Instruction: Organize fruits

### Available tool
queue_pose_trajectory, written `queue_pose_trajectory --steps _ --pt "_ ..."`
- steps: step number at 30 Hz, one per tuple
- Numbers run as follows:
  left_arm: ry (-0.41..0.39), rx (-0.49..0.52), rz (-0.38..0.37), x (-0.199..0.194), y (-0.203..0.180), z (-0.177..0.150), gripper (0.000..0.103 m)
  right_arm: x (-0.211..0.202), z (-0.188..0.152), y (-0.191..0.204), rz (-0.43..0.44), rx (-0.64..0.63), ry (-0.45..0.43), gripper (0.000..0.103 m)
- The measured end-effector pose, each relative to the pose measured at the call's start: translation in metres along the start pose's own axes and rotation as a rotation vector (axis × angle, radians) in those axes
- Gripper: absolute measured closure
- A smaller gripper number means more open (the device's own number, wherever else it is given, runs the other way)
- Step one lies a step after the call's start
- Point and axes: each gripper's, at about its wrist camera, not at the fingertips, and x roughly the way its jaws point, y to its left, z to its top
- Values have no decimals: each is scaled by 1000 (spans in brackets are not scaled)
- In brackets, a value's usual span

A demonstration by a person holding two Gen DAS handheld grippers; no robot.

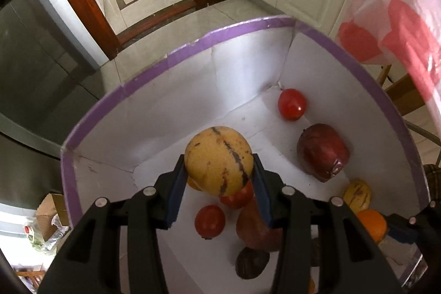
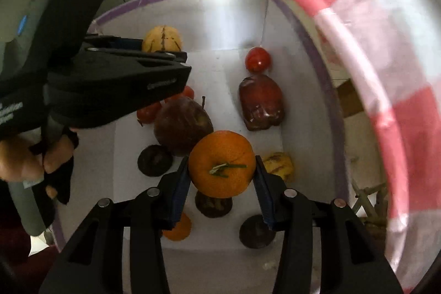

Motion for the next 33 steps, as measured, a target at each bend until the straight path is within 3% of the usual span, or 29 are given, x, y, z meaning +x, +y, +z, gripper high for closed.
queue_pose_trajectory --steps 8,10,12,14,20,23,27,31,33 --pt "14 -19 -41 13 8 -6 55 11 2 -1 -41 -15 37 57" --pt "0 -19 -59 10 9 -7 54 2 0 -3 -39 -8 8 46" --pt "-28 -20 -46 2 10 -8 44 -8 2 -4 -18 -2 -11 35" --pt "-64 -13 -31 -9 11 -8 33 -20 1 -4 2 -4 -27 32" --pt "-208 3 -15 -67 15 -13 18 -64 -17 -2 14 -21 -66 20" --pt "-291 14 35 -110 19 -21 3 -88 -23 1 18 -24 -106 16" --pt "-343 34 195 -150 16 -34 2 -126 -33 -6 31 51 -179 16" --pt "-329 66 94 -163 11 -37 2 -139 -37 -16 33 142 -190 16" --pt "-250 58 45 -155 8 -36 2 -140 -39 -17 -7 157 -182 16"
